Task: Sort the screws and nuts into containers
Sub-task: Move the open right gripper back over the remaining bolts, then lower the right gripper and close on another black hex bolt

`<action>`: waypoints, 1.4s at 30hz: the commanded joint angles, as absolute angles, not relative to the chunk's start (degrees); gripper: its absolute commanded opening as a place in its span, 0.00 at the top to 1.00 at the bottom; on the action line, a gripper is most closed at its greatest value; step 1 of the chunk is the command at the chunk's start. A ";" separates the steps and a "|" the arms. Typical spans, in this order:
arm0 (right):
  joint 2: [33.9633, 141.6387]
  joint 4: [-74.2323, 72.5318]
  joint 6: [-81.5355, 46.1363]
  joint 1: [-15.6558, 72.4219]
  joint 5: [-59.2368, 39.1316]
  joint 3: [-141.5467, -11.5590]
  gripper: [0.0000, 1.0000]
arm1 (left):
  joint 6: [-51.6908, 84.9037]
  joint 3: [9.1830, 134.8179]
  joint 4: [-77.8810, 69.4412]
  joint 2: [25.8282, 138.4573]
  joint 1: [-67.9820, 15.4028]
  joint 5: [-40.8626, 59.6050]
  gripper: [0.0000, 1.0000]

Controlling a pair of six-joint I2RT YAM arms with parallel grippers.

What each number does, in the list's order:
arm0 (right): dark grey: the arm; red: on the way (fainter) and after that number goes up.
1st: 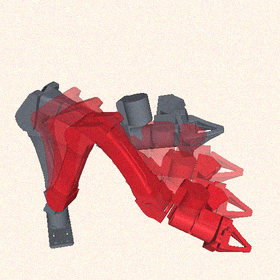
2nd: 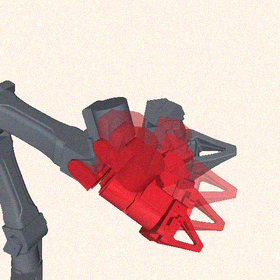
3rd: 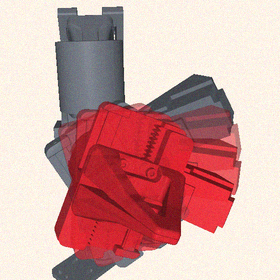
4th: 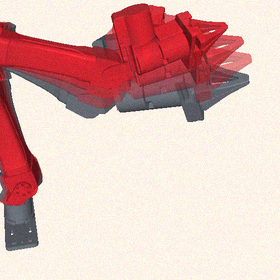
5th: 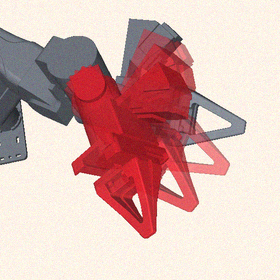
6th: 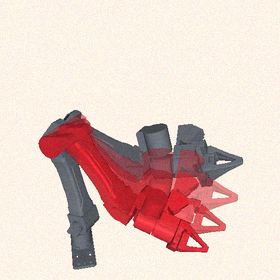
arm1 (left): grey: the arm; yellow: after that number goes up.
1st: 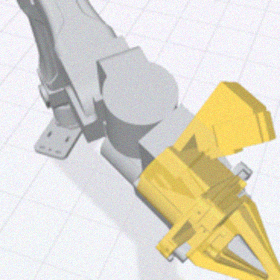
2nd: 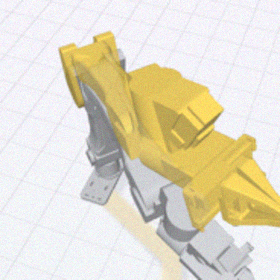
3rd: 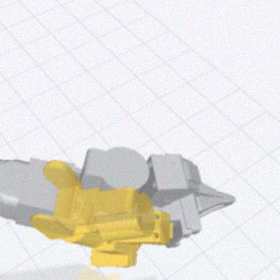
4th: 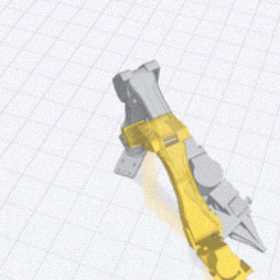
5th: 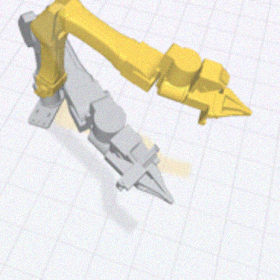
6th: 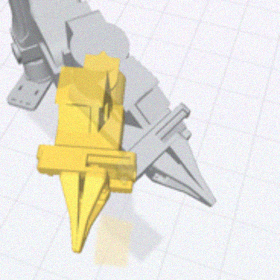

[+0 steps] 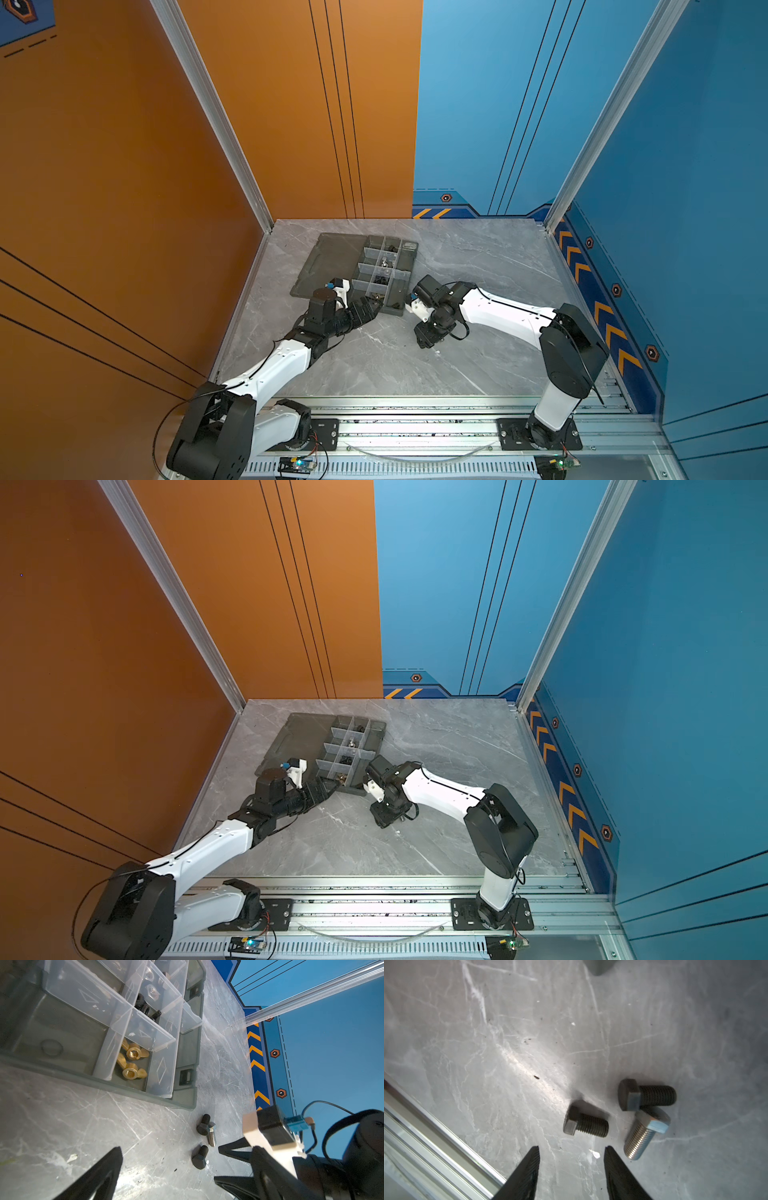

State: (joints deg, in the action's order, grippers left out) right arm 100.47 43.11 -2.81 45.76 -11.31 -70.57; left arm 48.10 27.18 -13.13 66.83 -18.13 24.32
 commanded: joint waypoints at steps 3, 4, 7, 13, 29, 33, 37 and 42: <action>100.54 44.97 13.91 46.64 -8.26 -70.58 0.45 | 48.33 27.79 -14.35 67.41 -18.81 25.45 0.02; 101.03 44.92 15.18 46.26 -9.22 -70.66 0.45 | 48.32 27.66 -14.42 67.31 -18.76 25.35 0.02; 101.81 42.17 18.21 45.67 -9.76 -70.08 0.45 | 48.34 27.63 -14.69 67.32 -18.74 25.37 0.02; 105.44 42.55 25.39 45.62 -8.26 -71.95 0.45 | 47.99 27.49 -14.54 67.29 -18.32 26.06 0.02; 109.15 40.38 27.58 46.23 -10.59 -71.59 0.47 | 48.05 26.73 -14.38 66.26 -17.14 26.11 0.02; 109.82 40.43 27.25 46.34 -10.50 -71.47 0.50 | 48.07 26.79 -14.40 66.27 -17.06 26.10 0.02; 110.04 40.17 26.65 46.49 -10.68 -71.52 0.53 | 48.08 26.79 -14.51 66.63 -17.10 26.09 0.02; 110.22 40.23 25.54 46.41 -10.77 -71.20 0.69 | 48.16 26.89 -14.58 66.88 -17.05 26.10 0.02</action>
